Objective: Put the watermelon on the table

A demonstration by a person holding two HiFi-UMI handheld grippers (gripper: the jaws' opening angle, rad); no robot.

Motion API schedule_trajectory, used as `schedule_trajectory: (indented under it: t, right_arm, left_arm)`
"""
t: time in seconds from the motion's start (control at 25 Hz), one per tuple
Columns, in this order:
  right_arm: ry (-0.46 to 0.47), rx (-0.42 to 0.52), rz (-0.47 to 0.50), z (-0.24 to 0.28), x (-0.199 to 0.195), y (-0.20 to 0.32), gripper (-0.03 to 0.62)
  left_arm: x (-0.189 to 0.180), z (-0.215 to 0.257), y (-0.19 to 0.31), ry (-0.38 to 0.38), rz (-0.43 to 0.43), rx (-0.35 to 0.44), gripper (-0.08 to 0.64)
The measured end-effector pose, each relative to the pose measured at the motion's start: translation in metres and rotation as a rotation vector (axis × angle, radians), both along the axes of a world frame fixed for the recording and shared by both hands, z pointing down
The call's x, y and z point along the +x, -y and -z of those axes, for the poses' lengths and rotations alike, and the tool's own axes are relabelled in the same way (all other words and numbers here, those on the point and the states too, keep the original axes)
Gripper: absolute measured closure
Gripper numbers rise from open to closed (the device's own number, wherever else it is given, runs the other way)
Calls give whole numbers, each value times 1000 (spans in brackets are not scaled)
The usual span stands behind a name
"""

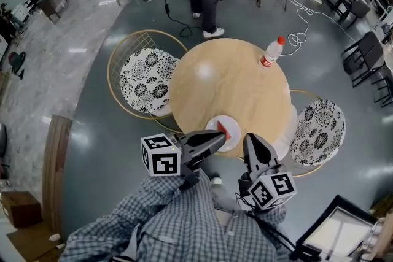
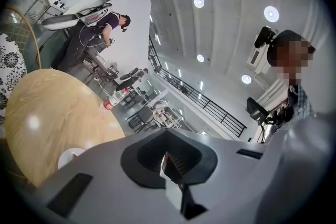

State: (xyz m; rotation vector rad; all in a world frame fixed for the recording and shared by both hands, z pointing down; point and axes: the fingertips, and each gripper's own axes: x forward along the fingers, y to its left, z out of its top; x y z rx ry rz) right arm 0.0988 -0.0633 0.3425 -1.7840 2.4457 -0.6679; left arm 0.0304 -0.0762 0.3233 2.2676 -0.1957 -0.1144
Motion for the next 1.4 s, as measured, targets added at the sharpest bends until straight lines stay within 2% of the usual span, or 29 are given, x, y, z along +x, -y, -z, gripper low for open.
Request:
schedule_trajectory:
  t: [0.4, 0.76, 1.4]
  right_arm:
    - [-8, -10, 43, -1, -13, -3, 586]
    - [26, -16, 45, -3, -12, -2, 586]
    - [7, -8, 86, -2, -18, 0, 586]
  left_arm:
    - [-7, -6, -4, 21, 9, -19, 554]
    - [-7, -8, -6, 39, 5, -19, 554]
    - [-6, -9, -8, 40, 13, -26, 554]
